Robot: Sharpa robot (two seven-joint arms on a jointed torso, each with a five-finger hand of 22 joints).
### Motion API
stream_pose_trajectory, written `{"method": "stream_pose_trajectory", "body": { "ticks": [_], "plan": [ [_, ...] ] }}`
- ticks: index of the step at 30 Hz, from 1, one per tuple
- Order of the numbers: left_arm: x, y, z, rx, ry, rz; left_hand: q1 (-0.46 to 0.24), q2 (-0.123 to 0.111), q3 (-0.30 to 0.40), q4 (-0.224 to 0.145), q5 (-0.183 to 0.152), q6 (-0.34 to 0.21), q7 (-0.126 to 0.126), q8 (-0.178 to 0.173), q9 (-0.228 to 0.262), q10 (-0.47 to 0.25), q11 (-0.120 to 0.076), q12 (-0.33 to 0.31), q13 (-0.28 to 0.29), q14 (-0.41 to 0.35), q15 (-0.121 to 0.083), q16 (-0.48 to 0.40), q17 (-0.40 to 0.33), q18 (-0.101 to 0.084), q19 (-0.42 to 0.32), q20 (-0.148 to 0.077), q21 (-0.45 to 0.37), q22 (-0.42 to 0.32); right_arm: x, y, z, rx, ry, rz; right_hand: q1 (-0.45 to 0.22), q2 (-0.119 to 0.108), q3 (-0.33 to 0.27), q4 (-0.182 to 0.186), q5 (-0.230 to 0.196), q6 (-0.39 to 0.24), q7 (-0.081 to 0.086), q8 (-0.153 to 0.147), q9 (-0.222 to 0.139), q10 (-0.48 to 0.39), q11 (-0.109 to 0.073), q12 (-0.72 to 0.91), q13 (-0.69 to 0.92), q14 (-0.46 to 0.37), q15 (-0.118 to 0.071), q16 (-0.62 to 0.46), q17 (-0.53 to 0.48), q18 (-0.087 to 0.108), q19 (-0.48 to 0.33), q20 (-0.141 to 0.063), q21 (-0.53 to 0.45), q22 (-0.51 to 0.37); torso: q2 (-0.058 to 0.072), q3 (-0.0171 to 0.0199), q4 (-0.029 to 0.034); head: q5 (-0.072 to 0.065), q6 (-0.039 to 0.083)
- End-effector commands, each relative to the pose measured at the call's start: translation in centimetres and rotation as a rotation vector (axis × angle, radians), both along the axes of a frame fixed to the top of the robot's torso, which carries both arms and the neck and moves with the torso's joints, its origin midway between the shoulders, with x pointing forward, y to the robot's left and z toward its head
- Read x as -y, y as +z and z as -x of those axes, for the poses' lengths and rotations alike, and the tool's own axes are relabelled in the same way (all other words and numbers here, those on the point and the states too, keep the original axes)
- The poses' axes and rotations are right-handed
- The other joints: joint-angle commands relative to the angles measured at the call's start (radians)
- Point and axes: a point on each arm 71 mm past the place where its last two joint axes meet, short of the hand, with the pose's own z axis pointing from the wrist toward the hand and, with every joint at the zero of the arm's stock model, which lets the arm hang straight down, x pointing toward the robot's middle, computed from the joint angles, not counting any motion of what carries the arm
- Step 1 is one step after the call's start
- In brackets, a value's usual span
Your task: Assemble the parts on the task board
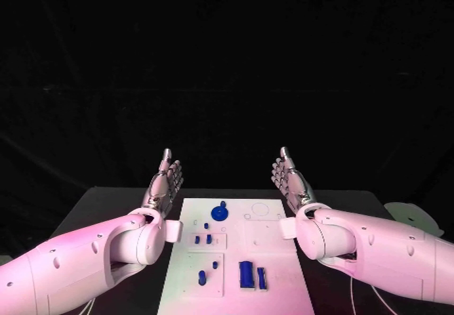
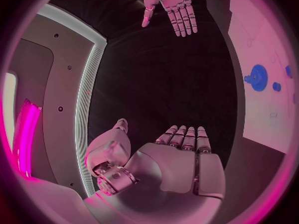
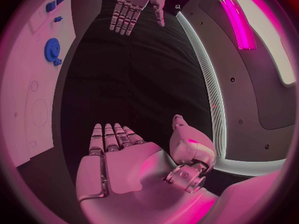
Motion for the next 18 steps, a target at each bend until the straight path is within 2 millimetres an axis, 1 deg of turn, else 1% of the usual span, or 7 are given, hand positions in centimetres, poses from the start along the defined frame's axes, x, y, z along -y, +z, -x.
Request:
{"method": "stream_pose_trajectory", "body": {
  "ticks": [1,3,7,18],
  "plan": [
    [-0.44,0.27,0.79,0.029,0.135,-0.058,-0.120,0.005,-0.015,-0.003,-0.012,-0.025,-0.005,-0.007,-0.006,-0.027,-0.006,-0.007,-0.003,-0.027,-0.006,-0.011,-0.004,-0.021,-0.027,-0.005,-0.009,-0.003,0.07,0.42,0.56,0.032,-0.085,-0.005,-0.127,0.004,-0.018,-0.005,-0.009,-0.027,-0.004,-0.007,-0.012,-0.047,-0.004,-0.009,-0.005,-0.040,-0.003,-0.011,-0.011,-0.021,-0.039,-0.006,-0.005,-0.014,-0.017,0.0106,-0.0308,0.028,-0.007],
    [-0.30,0.30,1.21,0.028,0.146,-0.061,-0.120,0.005,-0.015,-0.003,-0.012,-0.025,-0.005,-0.007,-0.006,-0.027,-0.006,-0.007,-0.003,-0.027,-0.006,-0.011,-0.004,-0.021,-0.027,-0.005,-0.009,-0.003,-0.08,0.51,0.72,0.032,-0.087,-0.009,-0.127,0.004,-0.018,-0.005,-0.009,-0.027,-0.004,-0.007,-0.012,-0.047,-0.004,-0.009,-0.005,-0.040,-0.003,-0.011,-0.011,-0.021,-0.039,-0.006,-0.005,-0.014,-0.018,0.0113,-0.0329,0.031,-0.008],
    [-0.16,0.34,1.66,0.026,0.157,-0.065,-0.120,0.005,-0.015,-0.003,-0.012,-0.025,-0.005,-0.007,-0.006,-0.027,-0.006,-0.007,-0.003,-0.027,-0.006,-0.011,-0.004,-0.021,-0.027,-0.005,-0.009,-0.003,-0.11,0.53,0.75,0.032,-0.087,-0.010,-0.127,0.004,-0.018,-0.005,-0.009,-0.027,-0.004,-0.007,-0.012,-0.047,-0.004,-0.009,-0.005,-0.040,-0.003,-0.011,-0.011,-0.021,-0.039,-0.006,-0.005,-0.014,-0.018,0.0113,-0.0330,0.032,-0.008],
    [-0.15,0.34,1.68,0.026,0.157,-0.066,-0.120,0.005,-0.015,-0.003,-0.012,-0.025,-0.005,-0.007,-0.006,-0.027,-0.006,-0.007,-0.003,-0.027,-0.006,-0.011,-0.004,-0.021,-0.027,-0.005,-0.009,-0.003,-0.11,0.53,0.75,0.032,-0.087,-0.010,-0.127,0.004,-0.018,-0.005,-0.009,-0.027,-0.004,-0.007,-0.012,-0.047,-0.004,-0.009,-0.005,-0.040,-0.003,-0.011,-0.011,-0.021,-0.039,-0.006,-0.005,-0.014,-0.018,0.0113,-0.0330,0.032,-0.008]
  ]
}}
